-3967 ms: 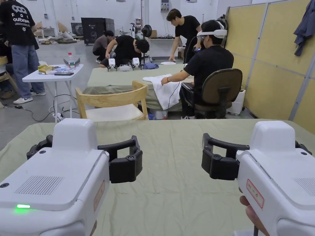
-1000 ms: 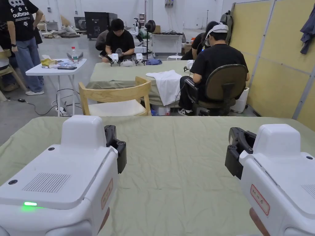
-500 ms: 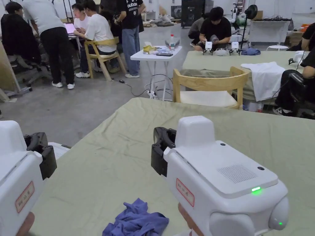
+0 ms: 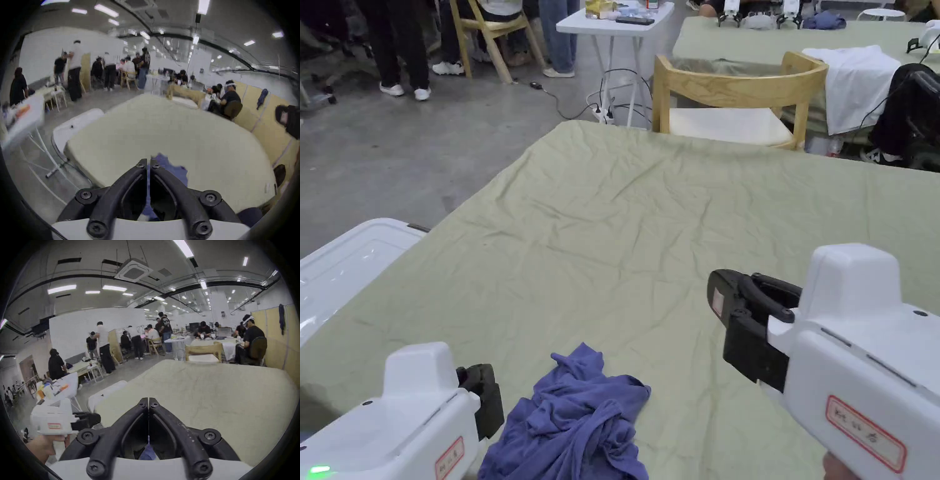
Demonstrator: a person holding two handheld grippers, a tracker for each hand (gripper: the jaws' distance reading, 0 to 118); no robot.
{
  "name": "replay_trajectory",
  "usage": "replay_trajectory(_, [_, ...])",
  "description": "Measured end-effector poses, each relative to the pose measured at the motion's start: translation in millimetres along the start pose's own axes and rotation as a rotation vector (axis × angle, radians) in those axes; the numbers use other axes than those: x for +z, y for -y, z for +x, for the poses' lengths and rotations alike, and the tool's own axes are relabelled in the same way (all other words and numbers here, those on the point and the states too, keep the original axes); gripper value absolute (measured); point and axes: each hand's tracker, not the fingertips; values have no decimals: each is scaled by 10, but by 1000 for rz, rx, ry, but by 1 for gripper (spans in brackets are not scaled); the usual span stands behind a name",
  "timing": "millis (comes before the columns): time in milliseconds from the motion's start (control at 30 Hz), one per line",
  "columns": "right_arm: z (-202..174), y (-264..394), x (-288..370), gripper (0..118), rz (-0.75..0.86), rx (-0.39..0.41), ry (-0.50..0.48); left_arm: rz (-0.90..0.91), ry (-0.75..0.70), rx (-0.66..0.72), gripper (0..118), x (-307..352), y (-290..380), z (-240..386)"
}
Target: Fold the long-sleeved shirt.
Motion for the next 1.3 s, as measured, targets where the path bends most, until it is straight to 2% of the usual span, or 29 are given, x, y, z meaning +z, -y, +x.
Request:
replay_trajectory(100, [149, 174, -51, 2, -64, -16, 38, -79, 29, -14, 3, -350, 262, -25])
replay_trajectory(133, [152, 213, -47, 2, -85, -19, 45, -93, 62, -8, 19, -439, 297, -32])
replay_trajectory(167, [179, 257, -66, 2, -103, -24, 47, -103, 76, -6, 56, -527, 320, -32])
replay_trajectory(200, [208, 306, -87, 2, -118, -29, 48, -116, 86, 10, 100, -640, 357, -22])
replay_trajectory(233, [231, 348, -107, 2, -132, -31, 53, -137, 106, 40, 117, -737, 384, -25])
replay_trajectory(267, [244, 389, -138, 2, -145, -30, 61, -87, 106, 84, 111, -719, 404, -63])
replay_trajectory(400, [292, 476, -205, 2, -182, -37, 82, -211, 83, -5, 110, -1007, 441, 58])
replay_trajectory(433, [299, 484, -210, 2, -187, -39, 85, -228, 89, -28, 104, -1079, 468, 78])
replay_trajectory(467, [308, 491, -209, 2, -192, -40, 89, -228, 96, -37, 88, -1214, 517, 66])
replay_trajectory(500, [318, 494, -202, 2, -196, -41, 92, -242, 97, -43, 60, -1291, 538, 66])
replay_trajectory(533, [337, 495, -208, 2, -198, -43, 95, -273, 90, -39, 12, -1365, 545, 64])
replay_trajectory(600, [363, 489, -155, 2, -198, -48, 102, -316, 64, 29, 9, -1342, 447, 97])
replay_trajectory(833, [472, 392, 221, 2, -118, -88, 159, -102, 198, -109, 7, -606, -233, 629])
replay_trajectory(1100, [679, 196, 938, 2, 31, -149, 230, 204, 396, -232, 6, 184, -1402, 1730])
replay_trajectory(1300, [948, 157, 1455, 2, 105, -184, 308, 360, 521, -315, 6, 595, -1958, 2760])
